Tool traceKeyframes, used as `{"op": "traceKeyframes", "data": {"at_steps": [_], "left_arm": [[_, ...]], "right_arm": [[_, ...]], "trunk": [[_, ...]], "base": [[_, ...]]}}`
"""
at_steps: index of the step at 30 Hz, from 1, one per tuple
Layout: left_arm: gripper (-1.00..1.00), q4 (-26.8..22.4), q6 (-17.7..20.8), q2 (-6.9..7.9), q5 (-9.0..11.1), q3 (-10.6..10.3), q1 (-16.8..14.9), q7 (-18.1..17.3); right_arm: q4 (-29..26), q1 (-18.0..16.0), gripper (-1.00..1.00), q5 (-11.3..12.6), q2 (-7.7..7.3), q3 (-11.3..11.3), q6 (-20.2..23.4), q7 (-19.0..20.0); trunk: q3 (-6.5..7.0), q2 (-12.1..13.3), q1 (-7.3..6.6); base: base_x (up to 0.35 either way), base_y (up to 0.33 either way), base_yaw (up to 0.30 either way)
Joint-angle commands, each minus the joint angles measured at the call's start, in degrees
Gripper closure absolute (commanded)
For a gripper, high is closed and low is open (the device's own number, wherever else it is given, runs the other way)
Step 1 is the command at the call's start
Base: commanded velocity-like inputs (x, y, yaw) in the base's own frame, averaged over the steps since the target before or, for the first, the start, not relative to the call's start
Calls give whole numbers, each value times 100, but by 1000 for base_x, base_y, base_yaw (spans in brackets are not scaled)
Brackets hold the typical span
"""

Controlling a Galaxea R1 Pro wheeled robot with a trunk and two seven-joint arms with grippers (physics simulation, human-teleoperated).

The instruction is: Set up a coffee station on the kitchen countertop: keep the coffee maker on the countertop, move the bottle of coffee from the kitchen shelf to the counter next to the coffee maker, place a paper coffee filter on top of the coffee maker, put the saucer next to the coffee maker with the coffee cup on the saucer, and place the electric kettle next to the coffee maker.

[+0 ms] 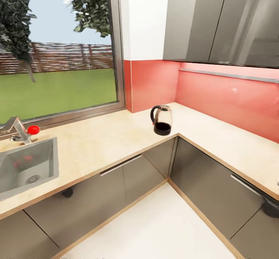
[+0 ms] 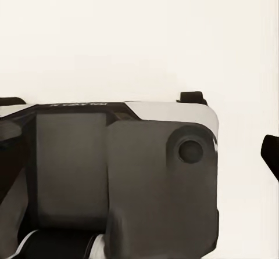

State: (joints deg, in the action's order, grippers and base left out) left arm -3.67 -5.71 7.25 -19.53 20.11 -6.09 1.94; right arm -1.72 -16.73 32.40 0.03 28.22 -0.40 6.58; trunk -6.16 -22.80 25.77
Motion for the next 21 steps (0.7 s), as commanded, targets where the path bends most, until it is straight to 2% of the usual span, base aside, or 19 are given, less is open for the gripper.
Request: {"op": "traceKeyframes", "data": {"at_steps": [1,5,13,17,21], "left_arm": [[-100,8,-25,-1,-60,40,-8,14],[-100,0,-18,-5,-65,49,-17,2],[-100,-17,-26,-3,-35,97,-15,16],[-100,-19,-26,-3,-44,98,-15,22],[-100,-64,-33,-4,-58,68,-16,22]], "right_arm": [[5,-5,-100,57,7,46,-4,19],[5,-5,-100,55,88,41,-4,19],[5,-5,-100,56,81,34,-7,19],[5,-5,-100,53,70,36,-5,17],[6,-5,-100,41,42,42,-15,11]], "trunk": [[-12,-12,2],[-12,-12,2],[-1,-12,2],[16,-12,2],[20,-12,2]], "base": [[-122,-313,1],[-44,-313,50],[-140,-272,240],[-132,-116,230],[-19,-16,48]]}}
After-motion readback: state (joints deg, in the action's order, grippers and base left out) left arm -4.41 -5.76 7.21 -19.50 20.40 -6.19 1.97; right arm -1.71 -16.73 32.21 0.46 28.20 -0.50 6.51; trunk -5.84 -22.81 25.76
